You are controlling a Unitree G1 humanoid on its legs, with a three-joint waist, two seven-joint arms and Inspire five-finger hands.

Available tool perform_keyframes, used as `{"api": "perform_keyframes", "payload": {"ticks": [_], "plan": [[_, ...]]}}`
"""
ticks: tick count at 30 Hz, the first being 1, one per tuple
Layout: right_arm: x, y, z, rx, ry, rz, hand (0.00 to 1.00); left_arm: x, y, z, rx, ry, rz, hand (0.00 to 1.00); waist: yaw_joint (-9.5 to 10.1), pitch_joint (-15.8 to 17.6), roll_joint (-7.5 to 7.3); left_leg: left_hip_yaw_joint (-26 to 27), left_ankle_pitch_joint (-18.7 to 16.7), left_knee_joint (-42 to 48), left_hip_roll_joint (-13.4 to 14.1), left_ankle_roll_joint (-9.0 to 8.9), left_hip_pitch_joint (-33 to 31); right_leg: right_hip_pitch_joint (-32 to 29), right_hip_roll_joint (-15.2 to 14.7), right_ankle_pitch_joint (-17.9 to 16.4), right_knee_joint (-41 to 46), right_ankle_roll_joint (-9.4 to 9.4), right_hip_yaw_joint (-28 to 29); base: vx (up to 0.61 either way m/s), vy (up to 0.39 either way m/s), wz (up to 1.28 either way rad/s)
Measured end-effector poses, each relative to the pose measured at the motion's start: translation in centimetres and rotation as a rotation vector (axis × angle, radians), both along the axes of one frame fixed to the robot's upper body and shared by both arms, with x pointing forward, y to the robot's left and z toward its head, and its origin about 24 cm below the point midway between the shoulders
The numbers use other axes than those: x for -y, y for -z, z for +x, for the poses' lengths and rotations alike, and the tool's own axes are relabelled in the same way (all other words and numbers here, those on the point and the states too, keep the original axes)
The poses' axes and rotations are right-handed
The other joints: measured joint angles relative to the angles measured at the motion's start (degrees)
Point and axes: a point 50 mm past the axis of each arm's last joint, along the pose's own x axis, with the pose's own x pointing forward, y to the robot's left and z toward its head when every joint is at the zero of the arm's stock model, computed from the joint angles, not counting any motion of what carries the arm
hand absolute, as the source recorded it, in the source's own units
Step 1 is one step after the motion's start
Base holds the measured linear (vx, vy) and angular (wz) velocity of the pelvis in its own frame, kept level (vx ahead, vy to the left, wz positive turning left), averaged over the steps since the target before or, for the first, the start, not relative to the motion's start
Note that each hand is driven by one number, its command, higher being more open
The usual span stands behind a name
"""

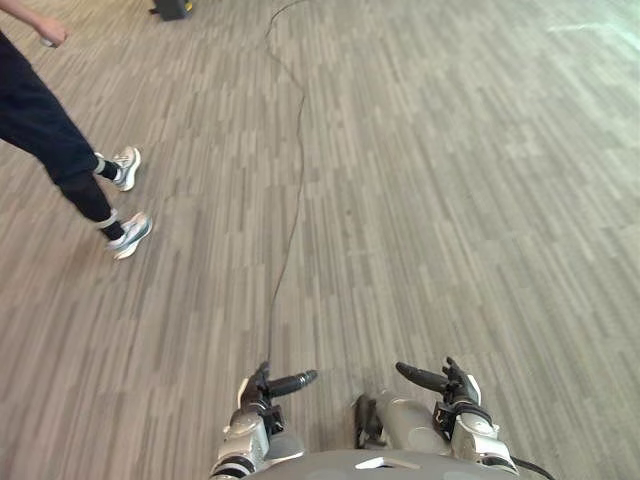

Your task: Pick up cushions and gather them together orderly.

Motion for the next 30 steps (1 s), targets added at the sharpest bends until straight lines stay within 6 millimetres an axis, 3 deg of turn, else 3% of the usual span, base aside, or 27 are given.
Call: {"api": "perform_keyframes", "payload": {"ticks": [2, 3, 4, 6, 7, 8, 10, 11, 12, 13, 14, 15, 16, 18, 20, 21, 22, 23, 24, 25, 26, 27, 28, 29, 30], "plan": [[0.0, 0.1, -0.1, -0.009, -0.002, -0.001, 1.0, 0.2, -0.3, 0.4, 0.026, -0.006, -0.017, 1.0, 0.56, 0.2, -0.2, 1.8, -1.5, -11.1, -1.8, 0.33, -2.6, 3.9, -0.2, 0.1, -2.8, 0.24, 2.2, 0.55, 0.077, -0.57], [-0.2, 0.0, 0.0, -0.009, -0.02, -0.005, 1.0, 0.5, -0.4, 0.6, 0.044, -0.007, -0.029, 1.0, 1.0, 0.1, -0.39, 1.4, -1.1, -23.5, -4.5, 0.24, -4.0, 6.9, -1.0, -0.1, -4.2, 0.68, 4.4, 0.69, 0.184, -0.75], [-0.5, 0.0, 0.1, -0.006, -0.03, -0.002, 1.0, 0.7, -0.5, 0.7, 0.055, -0.009, -0.032, 1.0, 1.23, 0.0, -0.75, 1.3, -0.3, -29.9, -6.1, -0.34, -4.8, 8.3, -1.7, -0.6, -4.9, 1.27, 6.0, 0.6, 0.193, -0.94], [-0.8, 0.1, 0.1, -0.004, -0.033, 0.005, 1.0, 0.9, -0.6, 0.8, 0.064, -0.011, -0.04, 1.0, 1.56, -0.3, -1.08, 0.2, 3.6, -38.7, -8.3, 0.72, -5.2, 10.4, -2.9, -1.8, -5.6, 2.3, 8.7, 0.44, 0.169, -0.88], [-1.0, 0.2, -0.1, -0.012, -0.036, 0.008, 1.0, 0.9, -0.5, 0.7, 0.06, -0.013, -0.042, 1.0, 2.59, -0.9, -1.82, -1.0, 9.3, -39.1, -9.9, 2.19, -4.5, 11.6, -4.1, -2.9, -5.4, 3.36, 11.7, 0.68, 0.248, -1.02], [-2.2, 0.4, -0.5, -0.022, -0.031, 0.044, 1.0, 0.4, -0.4, 0.8, 0.046, -0.015, -0.033, 1.0, 2.15, -2.7, -4.25, -0.1, 6.5, -35.2, -11.2, 5.07, -4.5, 11.0, -7.2, -2.0, -3.8, 4.3, 15.2, 0.7, 0.245, -0.88], [-2.6, 0.6, -0.9, -0.033, -0.024, 0.058, 1.0, -0.1, -0.6, 1.0, 0.047, -0.023, -0.024, 1.0, 2.41, -2.7, -5.34, -0.4, 2.2, -28.2, -10.7, 6.02, -4.9, 11.5, -8.0, 0.1, -0.8, 5.25, 17.3, 0.89, 0.348, -0.43], [-3.2, 0.6, -1.0, -0.035, -0.022, 0.072, 1.0, -0.9, -0.6, 1.1, 0.04, -0.028, -0.004, 1.0, 3.11, -2.6, -6.28, 0.5, 0.7, -21.2, -9.6, 7.12, -4.4, 11.2, -8.3, 2.7, 5.4, 4.88, 18.7, 0.77, 0.329, -0.58], [-3.5, 0.5, -0.7, -0.023, -0.027, 0.08, 1.0, -1.5, -0.7, 1.0, 0.04, -0.042, 0.005, 1.0, 3.64, -2.3, -6.26, 1.8, -1.0, -17.3, -9.0, 6.21, -4.5, 9.2, -8.0, 5.3, 12.0, 6.43, 18.5, 0.52, 0.264, -0.72], [-2.9, 0.6, -1.1, -0.023, -0.021, 0.064, 1.0, -1.6, -0.5, 0.8, 0.033, -0.049, 0.006, 1.0, 3.54, -3.5, -6.18, 2.0, -2.6, -22.7, -9.6, 5.75, -1.7, 4.6, -8.4, 9.0, 22.3, 10.47, 17.4, 0.41, 0.213, -0.65], [-2.6, 0.5, -1.1, -0.012, -0.024, 0.051, 1.0, -1.6, -0.4, 0.6, 0.026, -0.054, 0.006, 1.0, 3.7, -4.0, -5.6, 1.7, -6.9, -25.9, -9.9, 4.93, 1.9, 0.3, -8.9, 13.6, 30.1, 14.3, 16.1, 0.48, 0.211, -0.53], [-3.0, 0.2, -0.4, 0.015, -0.039, 0.061, 1.0, -2.1, -0.3, 0.8, 0.001, -0.057, 0.026, 1.0, 3.36, -3.0, -7.21, 2.4, -9.9, -27.6, -11.9, 4.44, 6.1, -8.2, -11.6, 10.3, 45.9, 13.18, 13.2, 0.52, 0.106, -0.44], [-2.8, 0.0, 0.1, 0.027, -0.053, 0.056, 1.0, -1.9, 0.1, 0.5, -0.035, -0.054, 0.023, 1.0, 2.83, -2.8, -6.91, 3.1, -11.3, -28.9, -12.0, 3.87, 9.2, -13.4, -12.0, 6.9, 51.2, 10.34, 10.5, 0.5, 0.067, -0.4], [-2.1, -1.0, 1.4, 0.096, -0.052, 0.026, 1.0, -1.0, 0.9, -0.8, -0.11, -0.008, 0.019, 1.0, 1.27, -1.2, -4.85, 4.5, -13.0, -35.6, -11.2, 2.68, 19.1, -22.1, -11.4, 1.7, 51.1, 6.81, 2.1, 0.64, 0.005, -0.36], [-1.8, -1.6, 2.1, 0.139, -0.051, 0.014, 1.0, -0.5, 1.1, -1.0, -0.121, 0.015, 0.014, 1.0, 0.47, -0.7, -4.0, 5.7, -13.2, -39.7, -10.7, 2.02, 24.5, -27.4, -11.3, 0.1, 45.9, 6.34, -2.1, 0.74, -0.053, -0.13], [-1.6, -1.9, 2.5, 0.159, -0.048, 0.006, 1.0, -0.2, 1.1, -1.0, -0.123, 0.041, 0.016, 1.0, -0.18, -0.6, -3.74, 6.9, -13.0, -42.4, -10.2, 0.85, 28.3, -30.7, -11.4, 0.2, 38.2, 6.06, -5.5, 0.76, -0.117, -0.05], [-1.3, -1.8, 2.3, 0.154, -0.039, 0.003, 1.0, 0.2, 1.2, -1.1, -0.127, 0.064, 0.018, 1.0, -0.45, -0.7, -3.92, 8.9, -12.7, -45.6, -10.0, -0.19, 33.1, -32.5, -11.1, 3.5, 23.1, 4.74, -10.4, 0.61, -0.096, -0.07], [-1.3, -1.7, 2.1, 0.147, -0.035, 0.004, 1.0, 0.3, 1.3, -1.3, -0.134, 0.078, 0.022, 1.0, -0.58, -0.9, -4.08, 9.5, -12.5, -46.6, -10.5, -0.83, 35.3, -32.5, -10.6, 9.2, 17.4, 1.75, -12.2, 1.03, -0.149, -0.27], [-0.6, -1.6, 2.2, 0.137, -0.042, -0.009, 1.0, 0.9, 1.6, -1.7, -0.152, 0.088, 0.013, 1.0, -0.53, -1.4, -2.1, 10.2, -11.9, -47.8, -8.6, -2.1, 38.1, -31.4, -8.2, 11.8, 17.3, -4.45, -13.4, 0.89, -0.128, -0.53], [-0.1, -1.8, 3.0, 0.147, -0.02, -0.014, 1.0, 1.4, 1.5, -1.2, -0.145, 0.109, 0.004, 1.0, -0.59, -1.6, -1.2, 9.9, -6.5, -48.3, -8.6, -2.4, 37.7, -32.1, -7.6, 8.9, 19.4, -6.28, -13.8, 1.03, -0.167, -0.51], [0.3, -1.8, 3.0, 0.142, 0.004, -0.018, 1.0, 2.0, 1.5, -1.0, -0.143, 0.119, -0.008, 1.0, -1.25, -1.6, -1.07, 9.5, -1.5, -49.2, -9.5, -2.01, 38.9, -31.9, -8.1, 7.0, 21.5, -6.42, -13.7, 0.72, -0.174, -0.31], [0.7, -1.6, 2.6, 0.124, 0.018, -0.02, 1.0, 2.4, 1.5, -0.9, -0.143, 0.128, -0.017, 1.0, -2.1, -1.7, -0.95, 8.9, 2.5, -48.2, -9.4, -3.34, 39.6, -30.8, -8.4, 5.4, 23.1, -6.56, -14.1, 0.52, -0.173, -0.04], [0.6, -1.3, 1.8, 0.099, 0.022, -0.015, 1.0, 2.8, 1.6, -1.1, -0.147, 0.132, -0.023, 1.0, -2.65, -1.6, -0.82, 7.0, 7.5, -42.5, -7.9, -5.04, 39.1, -27.2, -7.8, 3.2, 22.3, -6.49, -15.2, 0.74, -0.282, -0.28], [0.2, -0.9, 0.9, 0.079, 0.014, -0.001, 1.0, 2.7, 1.7, -1.4, -0.15, 0.115, -0.028, 1.0, -2.53, -1.8, 0.18, 1.0, 12.9, -22.0, -3.5, -4.4, 31.5, -20.3, -4.5, 0.8, 15.4, -4.07, -13.8, 0.59, -0.241, -0.33], [0.3, -0.9, 0.9, 0.079, 0.015, -0.002, 1.0, 2.8, 1.7, -1.3, -0.148, 0.108, -0.033, 1.0, -2.52, -1.7, 0.52, 0.2, 12.9, -18.1, -2.7, -4.35, 30.0, -19.6, -3.9, 0.8, 14.8, -4.05, -13.6, 0.57, -0.22, -0.67]]}}
